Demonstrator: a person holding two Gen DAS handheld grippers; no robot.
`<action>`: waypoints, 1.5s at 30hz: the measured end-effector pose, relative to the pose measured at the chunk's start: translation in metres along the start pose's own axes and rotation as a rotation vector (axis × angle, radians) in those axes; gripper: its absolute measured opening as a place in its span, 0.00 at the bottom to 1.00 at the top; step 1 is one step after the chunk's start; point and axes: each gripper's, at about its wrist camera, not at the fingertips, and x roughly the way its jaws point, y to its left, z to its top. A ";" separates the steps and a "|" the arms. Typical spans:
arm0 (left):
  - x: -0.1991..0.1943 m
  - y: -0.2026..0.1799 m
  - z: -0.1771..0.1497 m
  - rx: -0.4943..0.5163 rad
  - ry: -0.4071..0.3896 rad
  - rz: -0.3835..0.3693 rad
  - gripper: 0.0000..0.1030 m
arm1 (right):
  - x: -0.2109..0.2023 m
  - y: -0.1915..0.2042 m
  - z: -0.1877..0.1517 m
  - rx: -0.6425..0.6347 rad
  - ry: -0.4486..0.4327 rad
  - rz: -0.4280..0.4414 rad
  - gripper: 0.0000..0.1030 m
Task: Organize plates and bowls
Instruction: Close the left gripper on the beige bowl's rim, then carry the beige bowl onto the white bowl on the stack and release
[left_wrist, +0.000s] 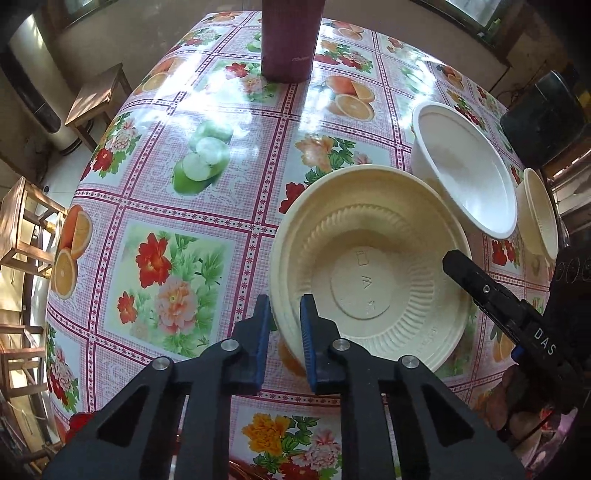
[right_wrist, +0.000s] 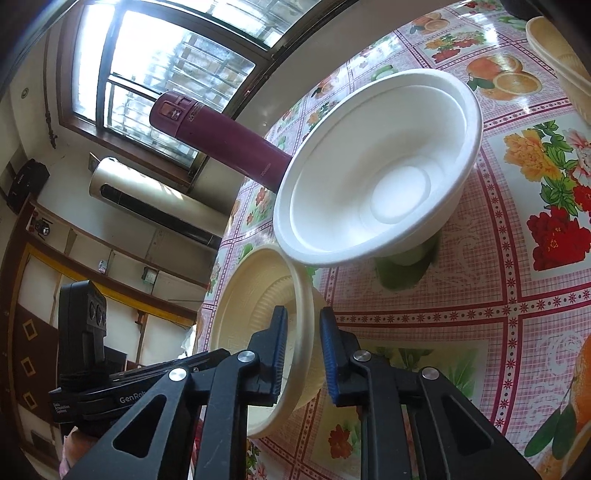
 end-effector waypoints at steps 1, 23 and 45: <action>-0.001 -0.002 -0.001 0.008 -0.009 0.006 0.12 | 0.000 0.000 0.000 -0.001 0.000 -0.005 0.12; -0.076 0.040 -0.056 0.025 -0.155 0.023 0.12 | -0.032 0.092 -0.055 -0.224 -0.059 -0.001 0.12; -0.098 0.131 -0.182 -0.143 -0.140 0.113 0.13 | -0.004 0.192 -0.178 -0.526 0.100 -0.010 0.12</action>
